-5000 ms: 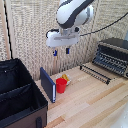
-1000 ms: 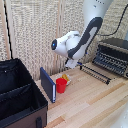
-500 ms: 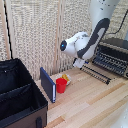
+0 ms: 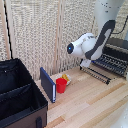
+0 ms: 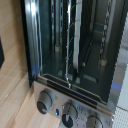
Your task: With care, position your gripper close to the oven tray handle. Make sure to grip the handle tightly. Delicately and attentively pull the tray out from the oven.
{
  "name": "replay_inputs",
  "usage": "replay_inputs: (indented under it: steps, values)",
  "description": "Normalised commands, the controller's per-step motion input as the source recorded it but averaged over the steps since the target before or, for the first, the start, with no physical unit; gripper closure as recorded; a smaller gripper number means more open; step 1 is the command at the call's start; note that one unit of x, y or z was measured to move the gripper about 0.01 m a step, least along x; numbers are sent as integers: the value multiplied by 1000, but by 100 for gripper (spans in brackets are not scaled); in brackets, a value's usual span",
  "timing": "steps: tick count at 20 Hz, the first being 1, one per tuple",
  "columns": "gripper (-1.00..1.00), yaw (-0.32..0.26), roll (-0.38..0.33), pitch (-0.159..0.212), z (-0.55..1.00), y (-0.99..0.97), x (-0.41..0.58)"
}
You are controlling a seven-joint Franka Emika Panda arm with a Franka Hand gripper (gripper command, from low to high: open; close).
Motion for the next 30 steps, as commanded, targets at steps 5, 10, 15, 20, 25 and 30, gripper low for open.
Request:
replay_inputs:
  steps: [5,10,15,20,25,30]
  values:
    - [-100,87,-62,0,0,-647,-55]
    - [-100,143,-6,0,0,-598,0]
    - [-100,247,12,0,0,-520,0]
    - [-100,213,22,0,1,-411,0]
    - [-100,30,-5,0,0,-255,0]
    - [100,-1,0,1,0,-301,0]
